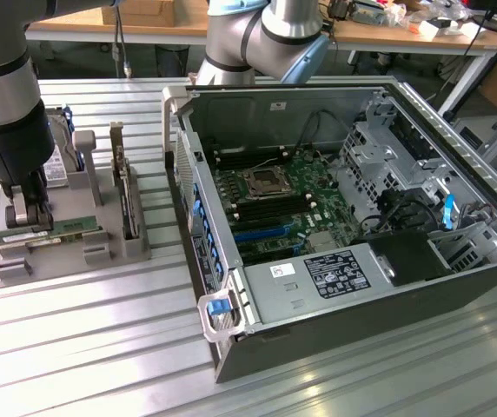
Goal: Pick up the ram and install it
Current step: 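Pick up the ram and move it above insertion slot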
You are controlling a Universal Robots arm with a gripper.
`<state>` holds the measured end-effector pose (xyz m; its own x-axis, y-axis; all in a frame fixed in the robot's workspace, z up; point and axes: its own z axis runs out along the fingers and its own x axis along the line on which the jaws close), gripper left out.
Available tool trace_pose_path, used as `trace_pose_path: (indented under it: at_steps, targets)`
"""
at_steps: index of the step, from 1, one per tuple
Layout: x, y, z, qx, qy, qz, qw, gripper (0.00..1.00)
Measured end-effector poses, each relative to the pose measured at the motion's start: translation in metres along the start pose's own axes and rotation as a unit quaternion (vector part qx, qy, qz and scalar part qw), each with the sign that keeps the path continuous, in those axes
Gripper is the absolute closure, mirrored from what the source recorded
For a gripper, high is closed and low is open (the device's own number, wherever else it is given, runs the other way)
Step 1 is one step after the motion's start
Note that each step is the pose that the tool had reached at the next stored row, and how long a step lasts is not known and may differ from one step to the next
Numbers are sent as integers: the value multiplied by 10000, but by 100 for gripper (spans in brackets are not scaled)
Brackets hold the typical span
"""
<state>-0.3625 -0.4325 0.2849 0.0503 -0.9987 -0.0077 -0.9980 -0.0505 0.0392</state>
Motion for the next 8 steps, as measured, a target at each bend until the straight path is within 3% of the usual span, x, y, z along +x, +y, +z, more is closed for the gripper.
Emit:
trace_pose_path:
  at_steps: [8]
  targets:
    - [-1,6,-144,0,0,0,10000,88]
